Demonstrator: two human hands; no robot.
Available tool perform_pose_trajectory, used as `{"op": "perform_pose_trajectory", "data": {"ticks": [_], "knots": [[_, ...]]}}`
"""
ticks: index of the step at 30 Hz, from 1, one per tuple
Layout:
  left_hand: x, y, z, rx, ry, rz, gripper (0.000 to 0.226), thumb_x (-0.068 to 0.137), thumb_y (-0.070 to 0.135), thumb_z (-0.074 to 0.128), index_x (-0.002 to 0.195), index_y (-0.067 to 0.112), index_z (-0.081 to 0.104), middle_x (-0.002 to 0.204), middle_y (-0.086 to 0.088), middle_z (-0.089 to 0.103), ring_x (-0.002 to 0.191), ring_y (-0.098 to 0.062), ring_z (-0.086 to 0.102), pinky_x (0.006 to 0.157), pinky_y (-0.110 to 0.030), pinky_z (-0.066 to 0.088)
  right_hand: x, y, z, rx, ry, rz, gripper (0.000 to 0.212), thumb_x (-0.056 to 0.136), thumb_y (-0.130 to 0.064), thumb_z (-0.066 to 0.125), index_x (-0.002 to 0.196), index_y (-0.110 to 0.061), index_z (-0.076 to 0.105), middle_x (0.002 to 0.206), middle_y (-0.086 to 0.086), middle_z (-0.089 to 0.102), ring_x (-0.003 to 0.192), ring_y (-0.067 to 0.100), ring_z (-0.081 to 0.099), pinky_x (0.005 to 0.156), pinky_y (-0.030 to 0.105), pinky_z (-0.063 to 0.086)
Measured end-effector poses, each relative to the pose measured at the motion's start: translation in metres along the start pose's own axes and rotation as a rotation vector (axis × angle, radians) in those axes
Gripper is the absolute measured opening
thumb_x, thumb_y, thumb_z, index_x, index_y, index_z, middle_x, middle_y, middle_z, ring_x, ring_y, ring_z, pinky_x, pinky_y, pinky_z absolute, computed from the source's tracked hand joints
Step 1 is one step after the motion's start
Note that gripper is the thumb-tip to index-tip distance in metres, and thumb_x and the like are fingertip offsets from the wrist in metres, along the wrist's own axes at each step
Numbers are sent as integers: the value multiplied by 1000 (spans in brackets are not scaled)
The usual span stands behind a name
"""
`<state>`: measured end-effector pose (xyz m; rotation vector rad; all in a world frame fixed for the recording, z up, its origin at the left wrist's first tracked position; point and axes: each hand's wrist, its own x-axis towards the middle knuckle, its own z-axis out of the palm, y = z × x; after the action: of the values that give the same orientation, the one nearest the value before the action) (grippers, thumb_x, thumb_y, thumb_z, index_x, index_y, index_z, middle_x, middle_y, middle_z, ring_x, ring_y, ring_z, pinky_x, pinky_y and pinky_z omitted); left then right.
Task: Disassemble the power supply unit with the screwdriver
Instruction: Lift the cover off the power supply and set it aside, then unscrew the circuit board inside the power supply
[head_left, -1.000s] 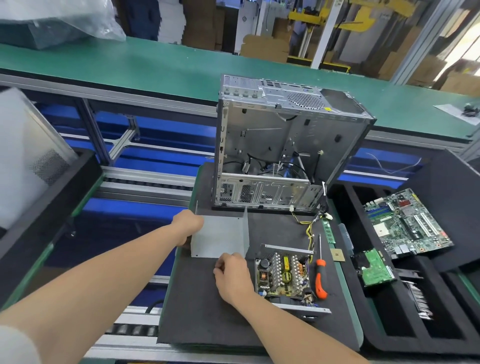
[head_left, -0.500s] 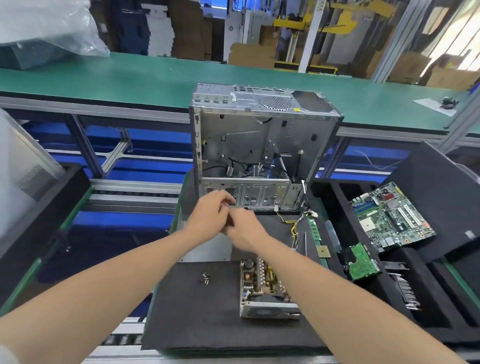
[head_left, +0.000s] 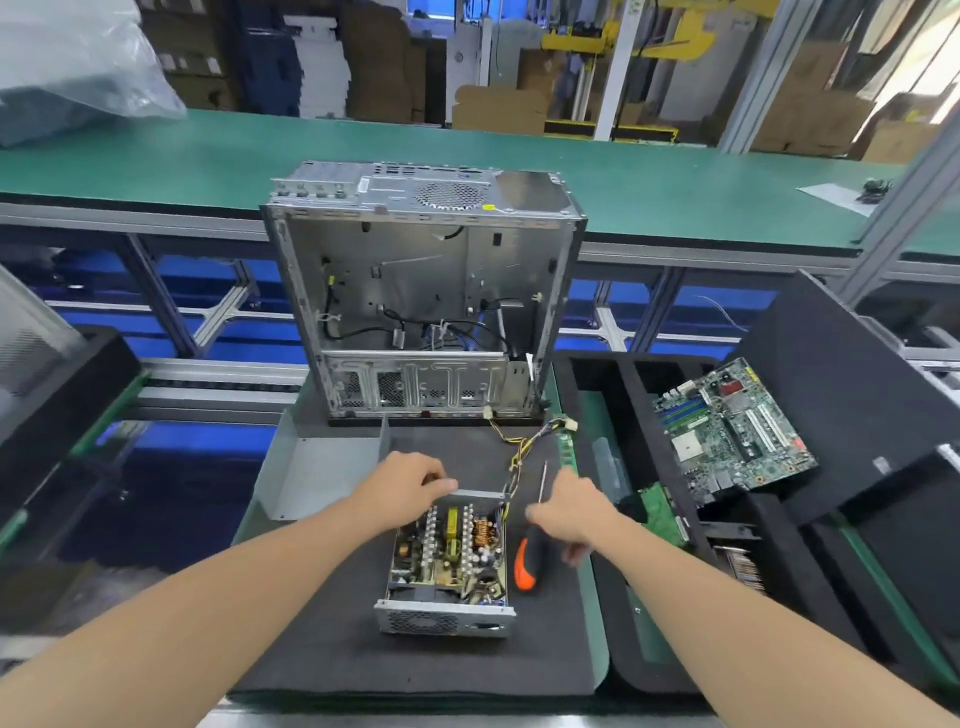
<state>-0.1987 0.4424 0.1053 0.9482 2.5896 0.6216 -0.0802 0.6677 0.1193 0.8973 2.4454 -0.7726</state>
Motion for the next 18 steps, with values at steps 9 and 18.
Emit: {"op": "perform_pose_trajectory", "data": {"ticks": [9,18], "knots": [[-12,7,2,5,-23,-169,59,107,55,49,67,11,44,59,-7,38,58,-22,42,57,-33,31,-3,5,23,270,-125,-62,66,85,-20,79,125,-10,28,112,10,53,91,34,63,54,49,62],[-25,8,16,-68,91,-232,64,103,60,51,58,17,38,47,3,30,47,-14,35,52,-31,27,-19,10,-38,-92,118,-191,45,96,-36,53,126,-6,39,125,14,57,101,35,64,70,33,48]]}}
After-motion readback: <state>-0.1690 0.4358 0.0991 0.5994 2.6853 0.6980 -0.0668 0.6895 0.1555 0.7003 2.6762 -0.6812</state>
